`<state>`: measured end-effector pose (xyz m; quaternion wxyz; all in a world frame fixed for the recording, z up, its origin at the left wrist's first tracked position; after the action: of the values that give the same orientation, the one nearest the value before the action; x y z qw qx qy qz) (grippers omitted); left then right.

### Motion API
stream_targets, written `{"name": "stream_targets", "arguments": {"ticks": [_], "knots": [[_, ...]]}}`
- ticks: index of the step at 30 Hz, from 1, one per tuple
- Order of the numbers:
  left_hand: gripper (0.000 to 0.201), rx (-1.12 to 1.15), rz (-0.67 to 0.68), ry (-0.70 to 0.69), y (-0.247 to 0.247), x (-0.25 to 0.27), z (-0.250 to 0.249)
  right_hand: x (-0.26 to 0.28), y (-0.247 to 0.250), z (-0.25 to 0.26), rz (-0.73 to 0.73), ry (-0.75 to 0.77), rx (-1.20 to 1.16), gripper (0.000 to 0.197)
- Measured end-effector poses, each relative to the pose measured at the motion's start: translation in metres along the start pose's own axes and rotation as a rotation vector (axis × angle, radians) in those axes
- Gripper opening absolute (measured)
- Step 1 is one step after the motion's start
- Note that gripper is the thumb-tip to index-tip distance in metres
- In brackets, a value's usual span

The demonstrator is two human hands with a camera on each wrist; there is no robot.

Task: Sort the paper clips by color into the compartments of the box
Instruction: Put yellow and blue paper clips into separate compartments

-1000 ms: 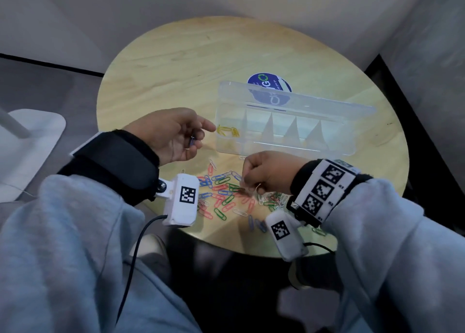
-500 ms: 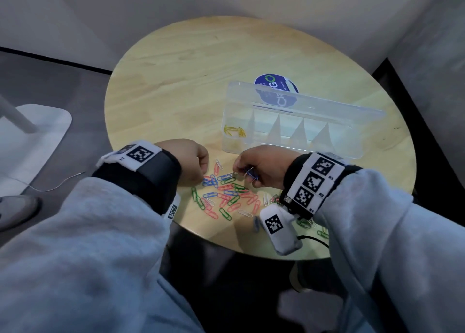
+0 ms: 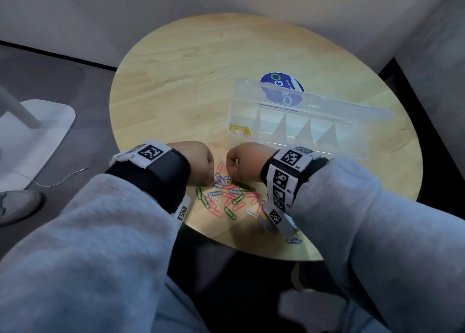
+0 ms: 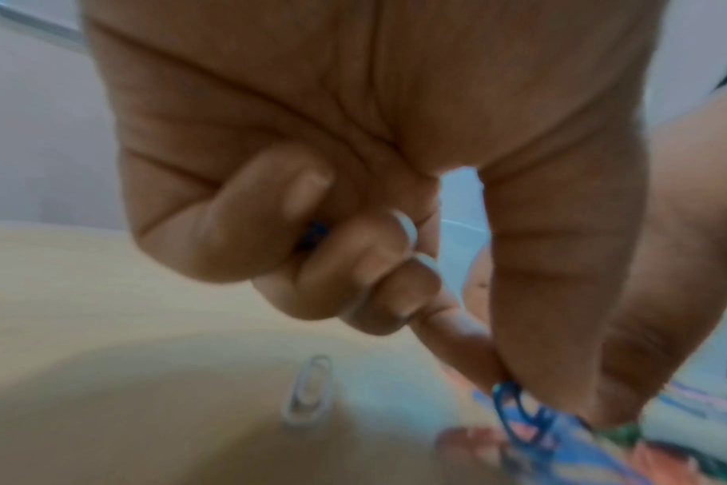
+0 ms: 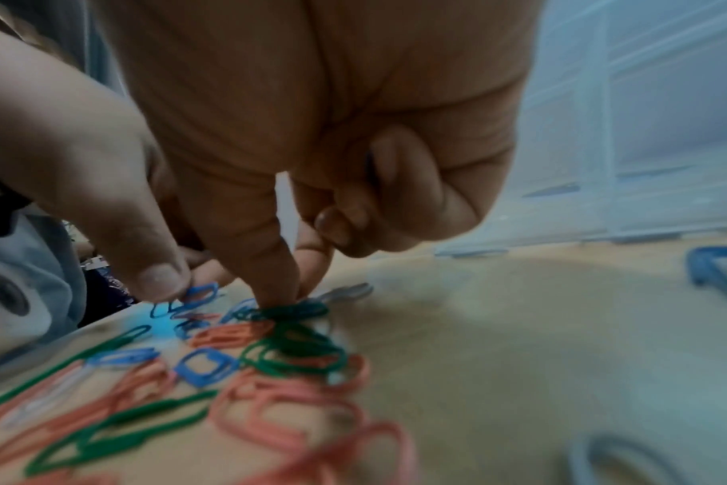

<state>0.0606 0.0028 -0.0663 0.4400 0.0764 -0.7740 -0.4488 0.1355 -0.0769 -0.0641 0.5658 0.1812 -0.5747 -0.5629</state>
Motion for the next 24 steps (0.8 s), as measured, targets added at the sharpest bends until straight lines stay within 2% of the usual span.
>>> {"name": "stream_targets", "arguments": {"ticks": [3,7,10,13,16,19,24], "knots": [[0.016,0.096,0.052,-0.022,0.009,0.001,0.002,0.004,-0.003,-0.005,0.080,-0.034,-0.002,0.006],[0.025,0.490,0.142,-0.057,0.021,0.003,0.000,0.015,0.000,-0.016,0.087,-0.062,-0.144,0.011],[0.033,0.782,0.169,-0.067,0.029,0.008,0.001,0.023,-0.001,-0.027,0.013,-0.138,-0.565,0.018],[0.033,0.953,0.221,-0.073,0.030,0.010,0.001,0.029,-0.006,-0.037,-0.048,-0.170,-0.952,0.025],[0.027,1.034,0.269,-0.044,0.029,0.011,0.000,0.034,-0.011,-0.043,-0.077,-0.186,-1.126,0.026],[0.032,1.035,0.314,-0.039,0.028,0.010,0.000,0.036,-0.015,-0.047,-0.111,-0.223,-1.252,0.023],[0.028,1.006,0.323,0.010,0.024,0.006,-0.002,0.037,-0.021,-0.045,-0.028,-0.273,-1.407,0.030]]}}
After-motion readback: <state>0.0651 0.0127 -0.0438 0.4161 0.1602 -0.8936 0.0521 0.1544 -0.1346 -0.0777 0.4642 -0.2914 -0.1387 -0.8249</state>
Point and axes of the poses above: each hand's wrist, its own x-axis away from the middle knuckle, its own y-axis out of the back of the hand, z = x × y, the point moved 5 cm from there along -x, towards the middle knuckle, and after that the axes turned 11 degrees about y, right-handed, at the moved point
